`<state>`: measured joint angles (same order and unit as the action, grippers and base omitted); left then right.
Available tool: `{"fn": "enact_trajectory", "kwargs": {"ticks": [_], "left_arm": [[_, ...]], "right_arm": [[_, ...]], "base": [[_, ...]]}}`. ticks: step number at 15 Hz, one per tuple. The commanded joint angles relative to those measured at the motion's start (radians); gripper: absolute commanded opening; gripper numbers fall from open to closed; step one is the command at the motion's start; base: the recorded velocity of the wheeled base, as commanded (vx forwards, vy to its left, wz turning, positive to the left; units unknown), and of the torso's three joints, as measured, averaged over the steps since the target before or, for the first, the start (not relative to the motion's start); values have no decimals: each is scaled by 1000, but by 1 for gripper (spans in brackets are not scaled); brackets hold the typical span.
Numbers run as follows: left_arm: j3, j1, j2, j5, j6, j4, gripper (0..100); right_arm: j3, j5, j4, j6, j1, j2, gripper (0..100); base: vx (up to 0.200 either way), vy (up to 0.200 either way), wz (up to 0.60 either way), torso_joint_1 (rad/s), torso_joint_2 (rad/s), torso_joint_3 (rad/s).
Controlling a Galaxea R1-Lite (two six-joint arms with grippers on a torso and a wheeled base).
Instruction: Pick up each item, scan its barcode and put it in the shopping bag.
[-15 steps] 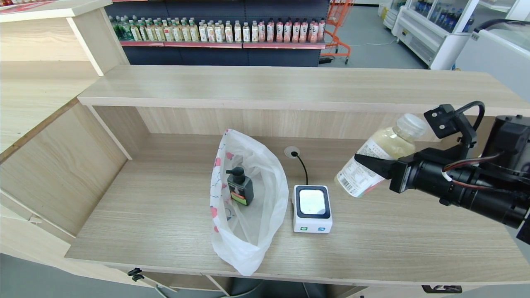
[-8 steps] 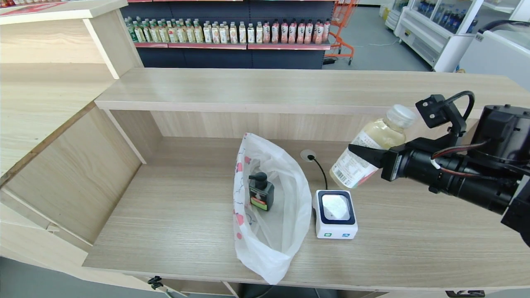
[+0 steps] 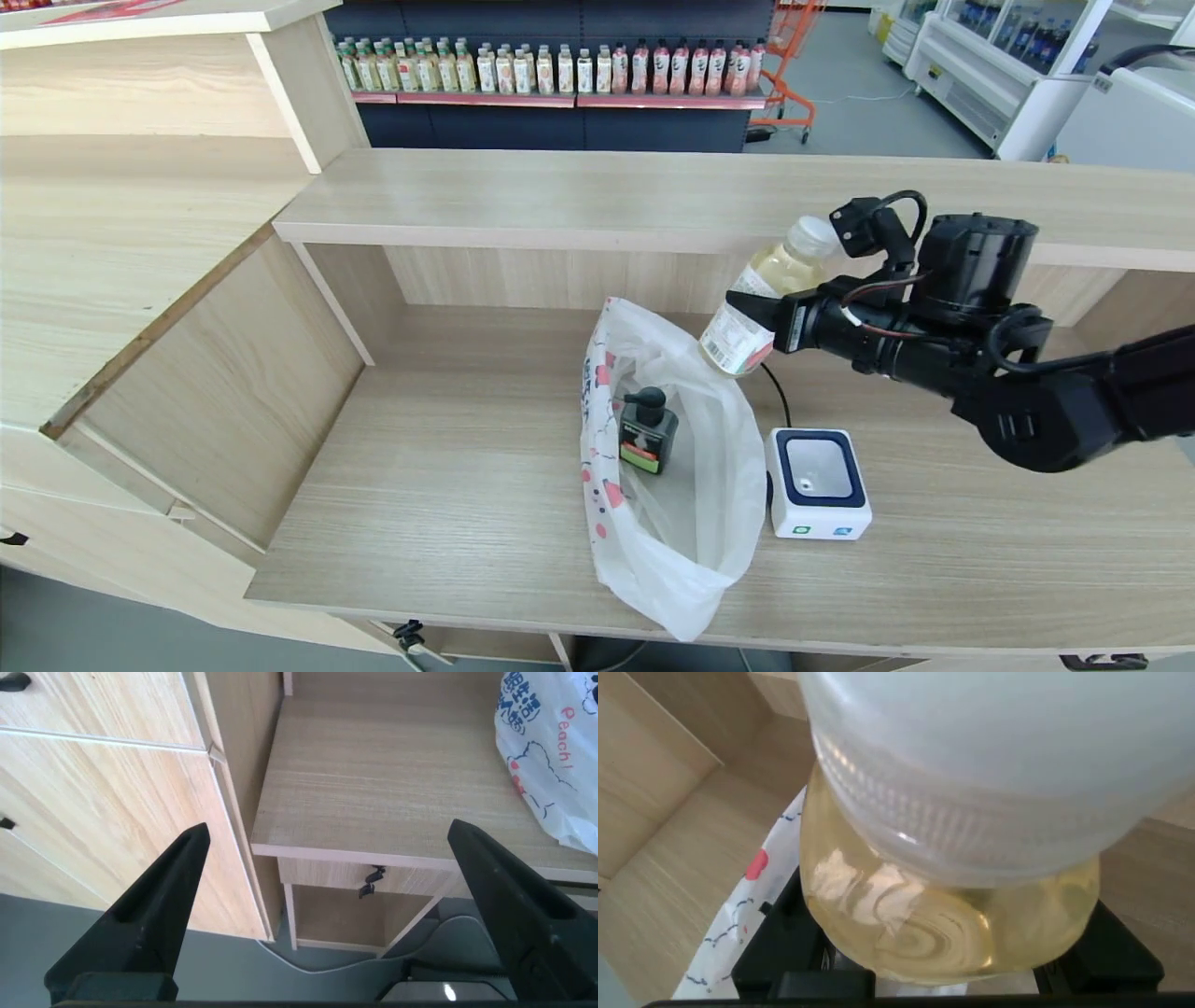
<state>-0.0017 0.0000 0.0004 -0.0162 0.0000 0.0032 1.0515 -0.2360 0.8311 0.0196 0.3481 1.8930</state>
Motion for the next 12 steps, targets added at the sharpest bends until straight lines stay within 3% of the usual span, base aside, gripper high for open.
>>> {"fn": "enact_trajectory", "kwargs": {"ticks": [1,5,9,12], "left_arm": [[0,0,0,-1,0,0,100],[0,0,0,-1,0,0,100],[0,0,0,-1,0,0,100],[0,0,0,-1,0,0,100]], "right_arm": [[87,-2,-1,-23,8,135,0],[130,0,0,-26,34,212,0],[150,0,134,-86,37,322,0],[147,-2,145,-98,48,351,0]], "base": [[0,0,0,0,0,0],[0,0,0,0,0,0],[0,0,0,0,0,0],[0,0,0,0,0,0]]}}
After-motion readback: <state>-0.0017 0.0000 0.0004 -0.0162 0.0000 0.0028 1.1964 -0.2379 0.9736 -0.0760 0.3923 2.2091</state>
